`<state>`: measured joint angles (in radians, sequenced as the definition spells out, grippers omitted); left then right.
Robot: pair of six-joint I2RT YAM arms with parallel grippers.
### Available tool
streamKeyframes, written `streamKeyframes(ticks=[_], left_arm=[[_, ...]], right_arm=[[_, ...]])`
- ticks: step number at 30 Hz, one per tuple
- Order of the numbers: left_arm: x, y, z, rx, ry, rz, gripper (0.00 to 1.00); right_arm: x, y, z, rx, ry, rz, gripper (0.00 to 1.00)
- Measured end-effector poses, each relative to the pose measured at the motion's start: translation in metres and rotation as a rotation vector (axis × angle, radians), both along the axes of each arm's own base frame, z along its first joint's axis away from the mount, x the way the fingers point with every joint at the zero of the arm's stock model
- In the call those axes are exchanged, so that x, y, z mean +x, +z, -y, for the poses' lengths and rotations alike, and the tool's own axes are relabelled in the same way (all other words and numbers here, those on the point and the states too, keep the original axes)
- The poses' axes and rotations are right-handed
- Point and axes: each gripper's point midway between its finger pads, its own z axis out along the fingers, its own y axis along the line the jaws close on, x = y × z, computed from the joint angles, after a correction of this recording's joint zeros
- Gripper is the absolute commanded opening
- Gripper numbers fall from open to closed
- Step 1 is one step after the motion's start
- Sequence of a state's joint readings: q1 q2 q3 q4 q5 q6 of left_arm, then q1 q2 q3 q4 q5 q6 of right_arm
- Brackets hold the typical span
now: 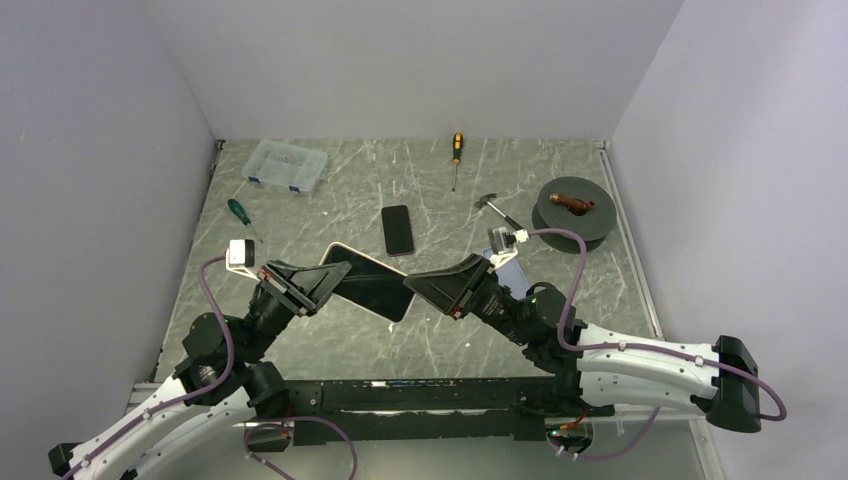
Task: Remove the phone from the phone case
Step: Remove the phone case from the phone.
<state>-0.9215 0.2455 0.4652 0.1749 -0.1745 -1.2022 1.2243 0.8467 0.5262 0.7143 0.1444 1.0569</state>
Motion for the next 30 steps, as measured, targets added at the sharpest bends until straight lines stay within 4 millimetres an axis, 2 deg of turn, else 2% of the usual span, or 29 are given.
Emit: streamKeyframes(ticks=[4, 7, 10, 18, 30], left_arm=[[0.0, 0.002, 0.0, -0.018, -0.005, -0.002, 0.0], [-0.001, 0.004, -0.001, -0.029, -0.009, 0.002, 0.0], [-0.002, 0.007, -0.002, -0.04, -0.01, 0.007, 0.0], [0.0, -0.004, 0.003, -0.026, -0.019, -0.004, 0.0], [-0.009, 0.012, 0.004, -0.096, -0.068, 0.029, 0.0]], right_arm=[[0.0, 0.004, 0.0, 0.017, 0.0, 0.003, 0.27], [0.0, 0.005, 0.001, 0.027, 0.002, 0.001, 0.19], [0.0, 0.006, 0.0, 0.039, 0.002, -0.001, 0.16], [0.001, -0.005, 0.004, 0.073, -0.002, 0.003, 0.17], [-0.019, 0.021, 0.005, 0.137, 0.071, 0.167, 0.24]])
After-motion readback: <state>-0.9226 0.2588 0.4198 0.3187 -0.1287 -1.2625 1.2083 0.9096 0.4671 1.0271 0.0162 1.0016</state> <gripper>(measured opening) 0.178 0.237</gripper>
